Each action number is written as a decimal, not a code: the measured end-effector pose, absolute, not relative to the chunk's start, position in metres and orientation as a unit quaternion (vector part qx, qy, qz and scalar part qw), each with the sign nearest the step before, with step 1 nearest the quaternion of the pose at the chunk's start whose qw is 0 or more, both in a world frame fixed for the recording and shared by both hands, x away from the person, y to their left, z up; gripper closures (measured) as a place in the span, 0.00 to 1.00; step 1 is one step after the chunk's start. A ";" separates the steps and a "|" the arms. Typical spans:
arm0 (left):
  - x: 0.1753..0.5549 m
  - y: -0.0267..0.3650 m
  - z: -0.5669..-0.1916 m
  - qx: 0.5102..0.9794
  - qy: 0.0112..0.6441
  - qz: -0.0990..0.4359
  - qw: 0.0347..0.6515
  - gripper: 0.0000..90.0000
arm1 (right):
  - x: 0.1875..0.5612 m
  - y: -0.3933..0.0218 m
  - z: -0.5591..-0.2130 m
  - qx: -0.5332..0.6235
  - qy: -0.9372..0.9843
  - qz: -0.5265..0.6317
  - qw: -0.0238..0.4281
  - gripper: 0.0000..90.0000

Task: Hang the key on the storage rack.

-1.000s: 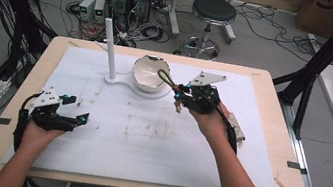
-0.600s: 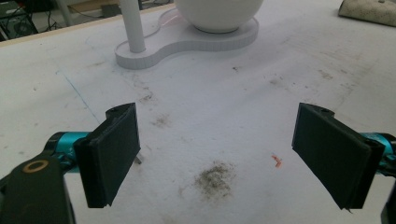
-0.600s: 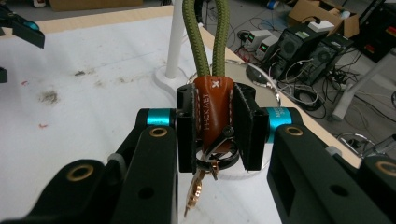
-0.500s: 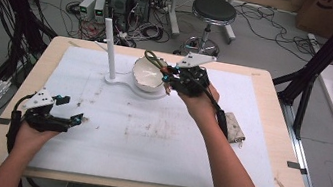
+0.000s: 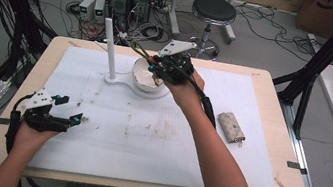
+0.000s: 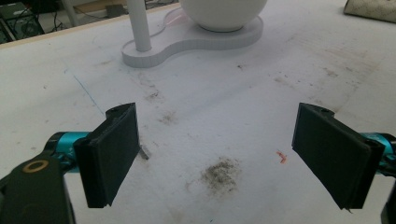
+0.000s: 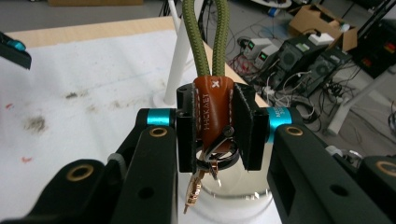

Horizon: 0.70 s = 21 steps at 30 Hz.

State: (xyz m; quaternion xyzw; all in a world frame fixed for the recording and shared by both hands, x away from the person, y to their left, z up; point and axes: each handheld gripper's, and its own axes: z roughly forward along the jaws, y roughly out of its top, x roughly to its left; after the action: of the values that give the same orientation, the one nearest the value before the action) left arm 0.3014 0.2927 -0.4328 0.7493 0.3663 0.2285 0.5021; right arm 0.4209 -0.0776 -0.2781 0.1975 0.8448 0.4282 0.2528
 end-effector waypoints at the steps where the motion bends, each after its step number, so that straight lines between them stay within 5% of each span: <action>1: 0.301 0.293 -0.433 0.749 0.366 0.229 0.502 0.17 | 0.421 -0.078 -0.278 0.197 0.845 0.428 0.253 0.81; 21: 0.303 0.295 -0.434 0.747 0.370 0.229 0.502 0.17 | 0.436 -0.006 -0.268 0.149 0.859 0.411 0.265 0.81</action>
State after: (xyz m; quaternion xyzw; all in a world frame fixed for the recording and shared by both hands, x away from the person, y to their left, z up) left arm 0.3026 0.2954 -0.4338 0.7475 0.3702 0.2292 0.5017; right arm 0.4361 -0.0064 -0.2681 0.1490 0.8594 0.4114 0.2645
